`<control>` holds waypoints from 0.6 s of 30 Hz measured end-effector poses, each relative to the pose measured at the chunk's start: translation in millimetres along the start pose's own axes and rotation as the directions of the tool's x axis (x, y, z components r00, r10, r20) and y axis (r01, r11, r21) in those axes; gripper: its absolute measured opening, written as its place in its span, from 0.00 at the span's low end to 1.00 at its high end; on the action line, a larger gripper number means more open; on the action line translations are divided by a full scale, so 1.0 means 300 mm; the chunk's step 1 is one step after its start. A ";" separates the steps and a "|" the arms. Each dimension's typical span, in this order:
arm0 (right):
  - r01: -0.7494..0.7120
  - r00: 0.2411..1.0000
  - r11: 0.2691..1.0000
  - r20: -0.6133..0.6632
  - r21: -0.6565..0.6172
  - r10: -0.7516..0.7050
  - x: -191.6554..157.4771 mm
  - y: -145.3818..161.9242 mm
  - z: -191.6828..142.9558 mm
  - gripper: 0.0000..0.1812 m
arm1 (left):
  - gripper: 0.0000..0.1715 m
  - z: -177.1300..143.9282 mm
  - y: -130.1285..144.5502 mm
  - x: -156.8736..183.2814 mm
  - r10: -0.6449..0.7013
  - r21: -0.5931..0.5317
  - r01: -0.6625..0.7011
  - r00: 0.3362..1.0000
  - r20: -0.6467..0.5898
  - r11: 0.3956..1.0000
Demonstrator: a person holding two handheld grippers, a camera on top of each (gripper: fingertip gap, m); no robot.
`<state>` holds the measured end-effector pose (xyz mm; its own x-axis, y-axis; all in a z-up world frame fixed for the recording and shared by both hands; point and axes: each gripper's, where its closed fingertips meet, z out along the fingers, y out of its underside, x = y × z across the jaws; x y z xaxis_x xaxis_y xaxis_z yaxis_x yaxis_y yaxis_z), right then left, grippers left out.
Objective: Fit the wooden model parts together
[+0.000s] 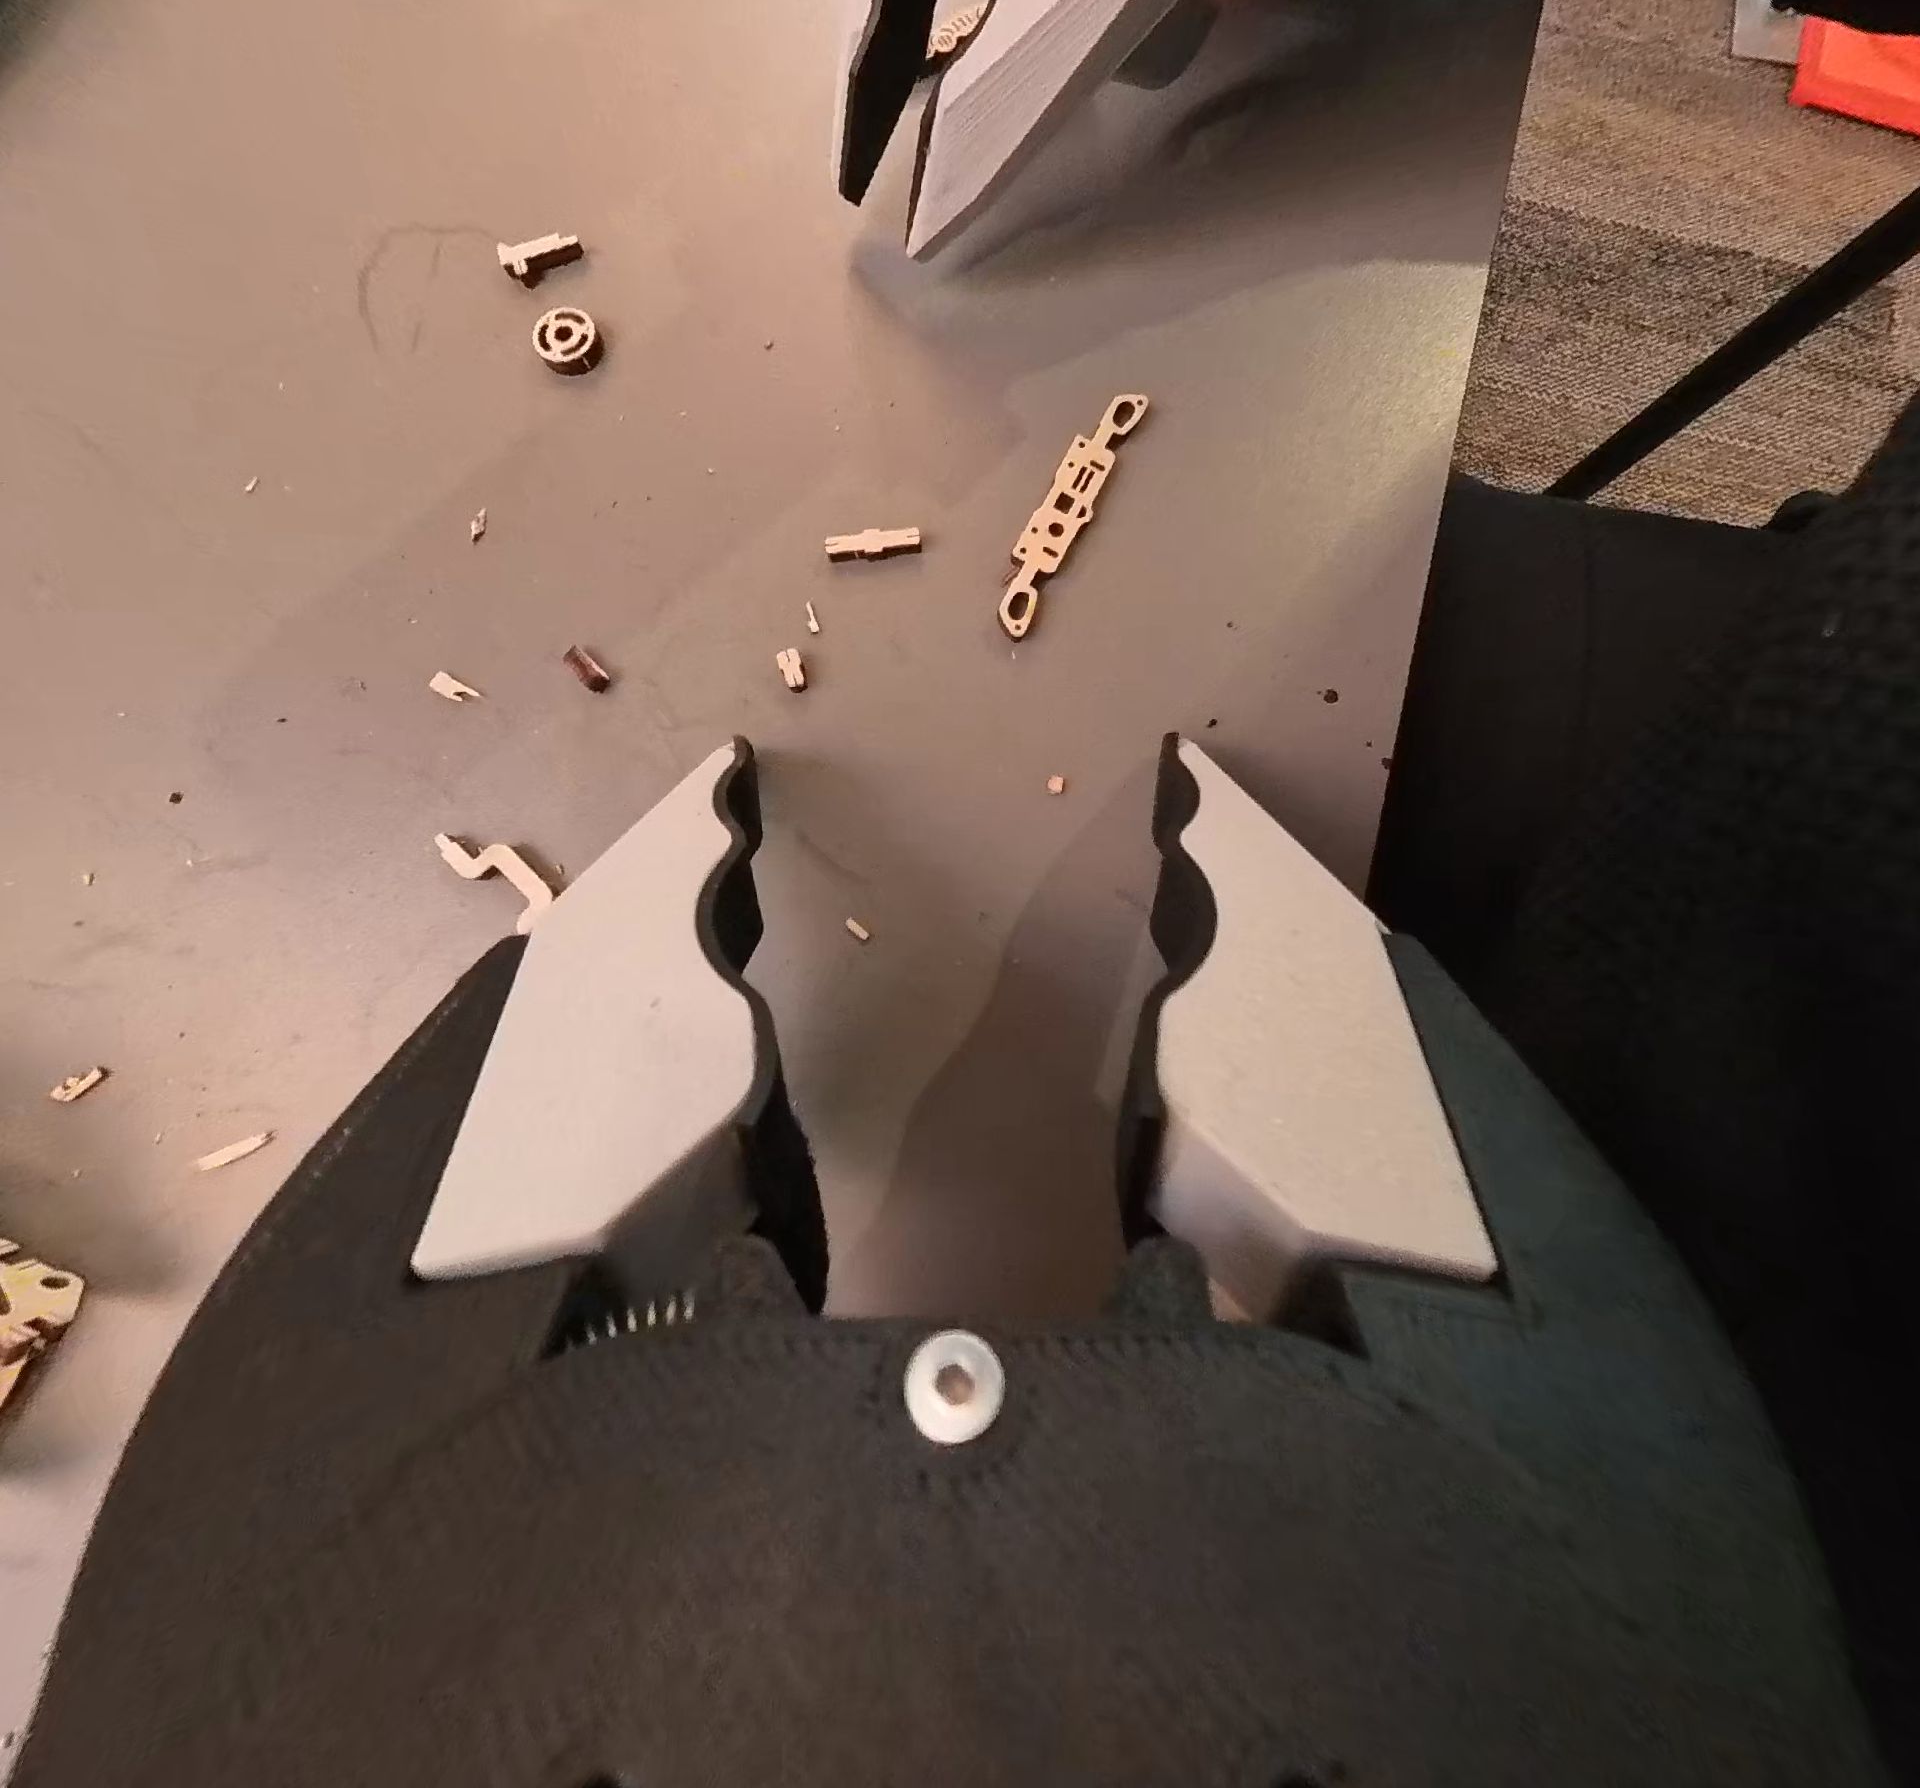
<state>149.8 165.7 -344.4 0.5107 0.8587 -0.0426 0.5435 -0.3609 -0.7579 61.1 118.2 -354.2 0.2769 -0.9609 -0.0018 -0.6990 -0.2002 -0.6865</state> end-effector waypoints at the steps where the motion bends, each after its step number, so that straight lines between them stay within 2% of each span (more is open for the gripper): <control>1: 0.000 1.000 1.000 0.000 0.000 0.000 0.000 0.000 0.000 0.08 | 0.43 0.000 0.000 0.000 0.003 -0.005 -0.003 1.000 -0.002 1.000; 18: 0.005 1.000 1.000 -0.005 -0.007 -0.005 0.000 0.003 0.002 0.08 | 0.39 -0.001 -0.001 0.023 0.018 -0.027 -0.019 0.999 -0.027 0.999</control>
<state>149.8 165.5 -345.6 0.5109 0.8589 -0.0354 0.5510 -0.3588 -0.7534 63.1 111.6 -353.6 0.2465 -0.9691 0.0052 -0.7216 -0.1871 -0.6665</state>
